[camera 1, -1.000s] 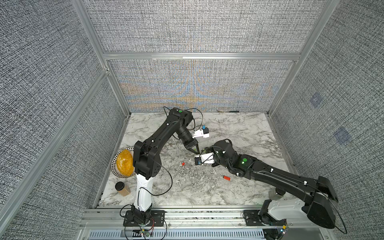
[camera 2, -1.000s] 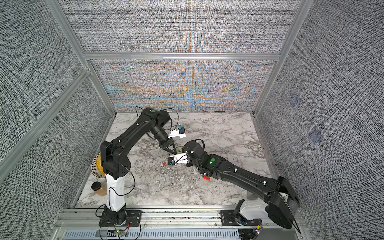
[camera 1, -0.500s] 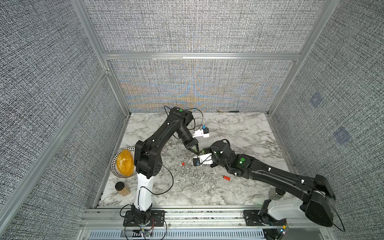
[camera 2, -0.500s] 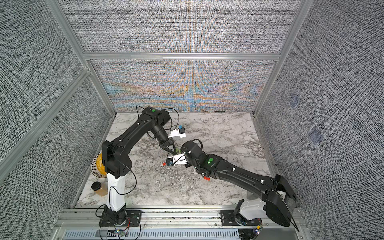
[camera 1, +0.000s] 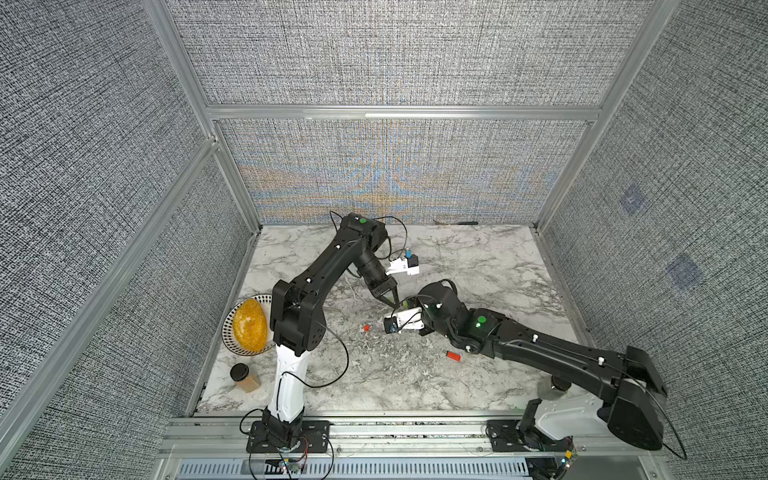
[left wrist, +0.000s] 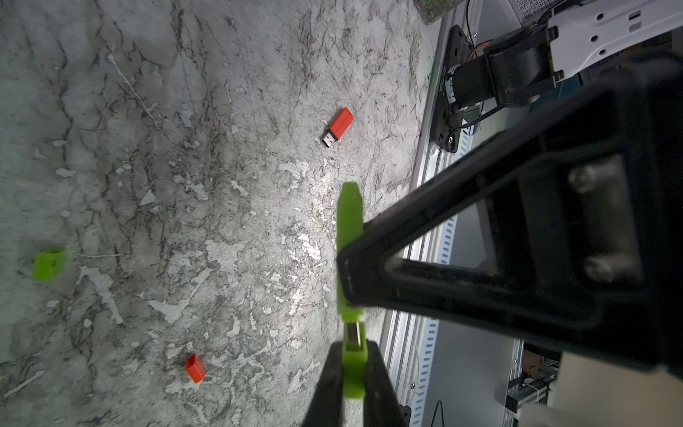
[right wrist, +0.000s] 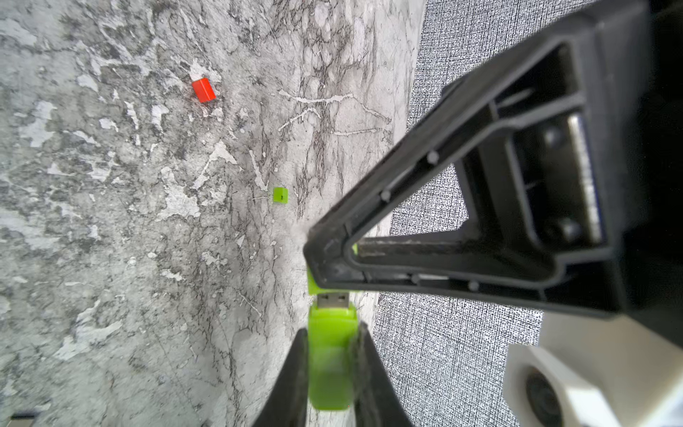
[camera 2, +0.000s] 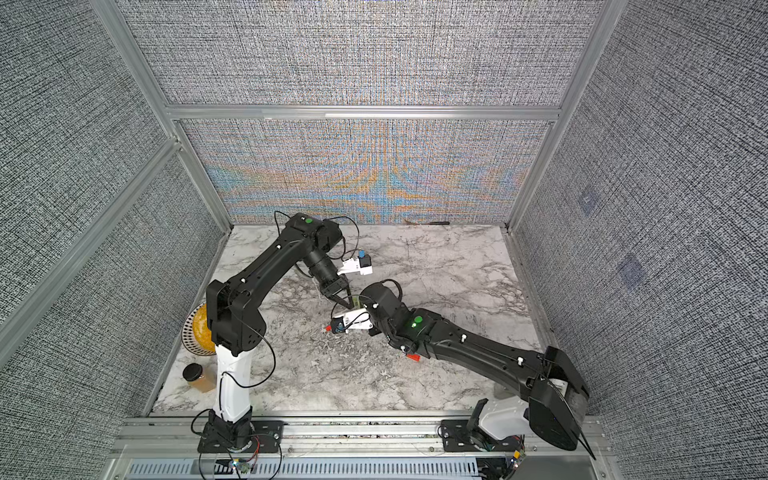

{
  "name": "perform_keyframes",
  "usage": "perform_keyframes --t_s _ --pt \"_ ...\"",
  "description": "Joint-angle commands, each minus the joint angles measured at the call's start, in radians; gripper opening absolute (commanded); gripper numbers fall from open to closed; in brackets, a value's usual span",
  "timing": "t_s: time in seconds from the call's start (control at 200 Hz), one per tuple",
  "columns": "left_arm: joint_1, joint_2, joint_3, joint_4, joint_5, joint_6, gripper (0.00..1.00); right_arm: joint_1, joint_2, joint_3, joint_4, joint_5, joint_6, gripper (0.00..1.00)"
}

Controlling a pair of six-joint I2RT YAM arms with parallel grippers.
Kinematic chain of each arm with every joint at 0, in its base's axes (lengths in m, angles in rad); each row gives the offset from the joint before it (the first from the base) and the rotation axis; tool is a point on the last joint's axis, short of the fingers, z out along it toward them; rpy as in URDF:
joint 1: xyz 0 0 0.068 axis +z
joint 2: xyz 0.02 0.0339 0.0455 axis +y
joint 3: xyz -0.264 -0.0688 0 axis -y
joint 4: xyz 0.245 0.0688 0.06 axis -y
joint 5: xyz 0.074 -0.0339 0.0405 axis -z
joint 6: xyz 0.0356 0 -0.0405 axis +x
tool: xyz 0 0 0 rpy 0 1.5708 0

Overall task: Close the usb drive cover
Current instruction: Close the cover of the USB drive.

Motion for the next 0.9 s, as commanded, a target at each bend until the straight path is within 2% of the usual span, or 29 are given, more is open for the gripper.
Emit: perform_keyframes --t_s 0.0,0.47,0.896 --pt "0.000 0.010 0.017 -0.061 0.027 0.017 0.02 0.009 0.000 0.017 0.028 -0.034 -0.012 0.06" --pt "0.000 0.039 0.048 -0.107 0.039 0.041 0.01 0.023 -0.004 0.022 0.074 -0.004 -0.088 0.03" --pt "0.000 0.037 0.087 -0.121 0.121 0.062 0.00 0.051 0.009 0.048 0.076 -0.113 -0.099 0.00"
